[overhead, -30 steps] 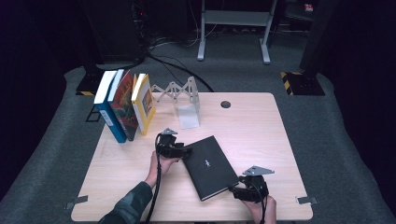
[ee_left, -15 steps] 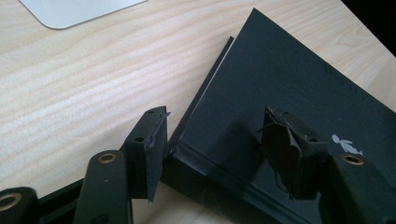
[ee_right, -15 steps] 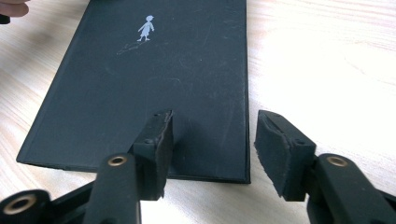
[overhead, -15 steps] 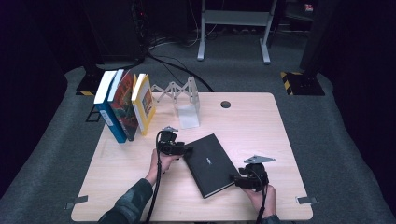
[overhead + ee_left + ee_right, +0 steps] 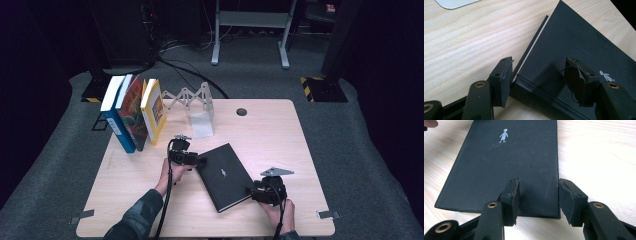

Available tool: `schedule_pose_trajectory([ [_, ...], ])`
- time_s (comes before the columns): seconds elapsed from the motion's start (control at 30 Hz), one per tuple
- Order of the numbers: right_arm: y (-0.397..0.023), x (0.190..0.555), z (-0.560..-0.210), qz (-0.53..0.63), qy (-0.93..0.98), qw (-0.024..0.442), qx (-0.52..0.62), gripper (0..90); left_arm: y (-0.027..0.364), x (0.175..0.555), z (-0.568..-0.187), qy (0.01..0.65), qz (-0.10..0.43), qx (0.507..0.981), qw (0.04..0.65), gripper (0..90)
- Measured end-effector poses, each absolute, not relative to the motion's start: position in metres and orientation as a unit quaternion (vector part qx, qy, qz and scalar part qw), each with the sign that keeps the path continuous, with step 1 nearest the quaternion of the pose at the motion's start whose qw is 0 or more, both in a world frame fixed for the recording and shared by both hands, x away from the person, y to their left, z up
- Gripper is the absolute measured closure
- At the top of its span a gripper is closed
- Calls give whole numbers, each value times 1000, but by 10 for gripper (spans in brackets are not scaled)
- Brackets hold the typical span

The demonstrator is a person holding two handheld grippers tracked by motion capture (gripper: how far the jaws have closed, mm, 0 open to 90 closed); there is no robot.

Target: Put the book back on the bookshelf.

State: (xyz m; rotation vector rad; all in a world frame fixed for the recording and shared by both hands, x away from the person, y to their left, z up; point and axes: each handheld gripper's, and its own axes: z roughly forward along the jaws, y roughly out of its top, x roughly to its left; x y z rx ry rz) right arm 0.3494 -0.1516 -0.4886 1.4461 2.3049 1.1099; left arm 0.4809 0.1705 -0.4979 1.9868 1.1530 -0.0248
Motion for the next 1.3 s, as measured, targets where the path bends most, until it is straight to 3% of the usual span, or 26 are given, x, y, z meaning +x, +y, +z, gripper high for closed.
schedule_pose_trajectory([
  [0.17, -154, 348, -492, 390, 769, 98, 497, 527, 174, 484, -495, 464, -26, 785, 409, 474],
  [0.67, -149, 342, -492, 385, 765, 129, 499, 528, 173, 486, -488, 467, -53, 780, 414, 472],
  [1.07, -144, 328, -497, 399, 745, 171, 506, 526, 159, 487, -455, 436, -20, 799, 413, 471],
  [1.3, -143, 327, -498, 410, 737, 172, 509, 525, 152, 486, -433, 415, 8, 808, 418, 475],
])
